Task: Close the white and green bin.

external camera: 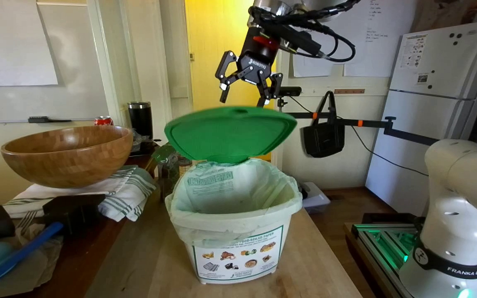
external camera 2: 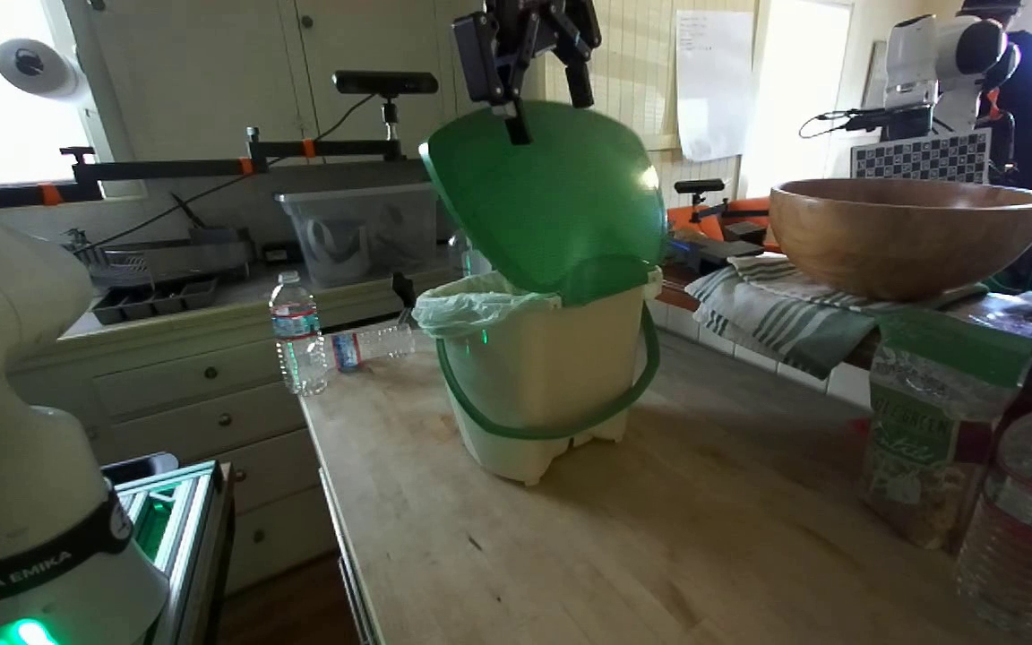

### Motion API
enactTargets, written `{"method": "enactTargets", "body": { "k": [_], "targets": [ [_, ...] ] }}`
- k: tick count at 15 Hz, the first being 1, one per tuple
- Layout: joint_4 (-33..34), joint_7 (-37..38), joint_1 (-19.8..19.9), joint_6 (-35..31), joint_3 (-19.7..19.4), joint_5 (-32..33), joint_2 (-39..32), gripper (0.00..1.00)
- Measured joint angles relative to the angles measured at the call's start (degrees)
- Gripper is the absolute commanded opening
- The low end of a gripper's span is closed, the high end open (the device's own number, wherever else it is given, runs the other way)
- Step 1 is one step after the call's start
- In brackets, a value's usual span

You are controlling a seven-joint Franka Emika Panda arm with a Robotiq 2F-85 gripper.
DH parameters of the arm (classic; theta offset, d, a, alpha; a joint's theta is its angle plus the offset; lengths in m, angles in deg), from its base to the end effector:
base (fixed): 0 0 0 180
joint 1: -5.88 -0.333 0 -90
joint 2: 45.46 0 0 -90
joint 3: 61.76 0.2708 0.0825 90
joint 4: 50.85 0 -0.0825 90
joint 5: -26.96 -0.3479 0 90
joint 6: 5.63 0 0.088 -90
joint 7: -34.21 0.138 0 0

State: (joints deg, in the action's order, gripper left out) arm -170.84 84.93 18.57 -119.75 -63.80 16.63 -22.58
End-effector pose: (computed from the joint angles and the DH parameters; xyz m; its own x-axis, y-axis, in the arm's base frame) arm 0.4397 -0.1007 0.5487 0.3655 -0.9303 0.0320 -0.8707 -0.3538 -0.3416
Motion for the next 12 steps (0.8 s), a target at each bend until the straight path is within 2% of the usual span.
{"method": "enactTargets", "body": {
  "k": [7,12],
  "targets": [
    [0.0,-1.8,-2.0,1.1,-0.1,-0.5,-3.8,1.00],
    [0.0,-14.4,-3.4,11.6,-0.9,-0.3,-0.7,1.00]
  ]
}}
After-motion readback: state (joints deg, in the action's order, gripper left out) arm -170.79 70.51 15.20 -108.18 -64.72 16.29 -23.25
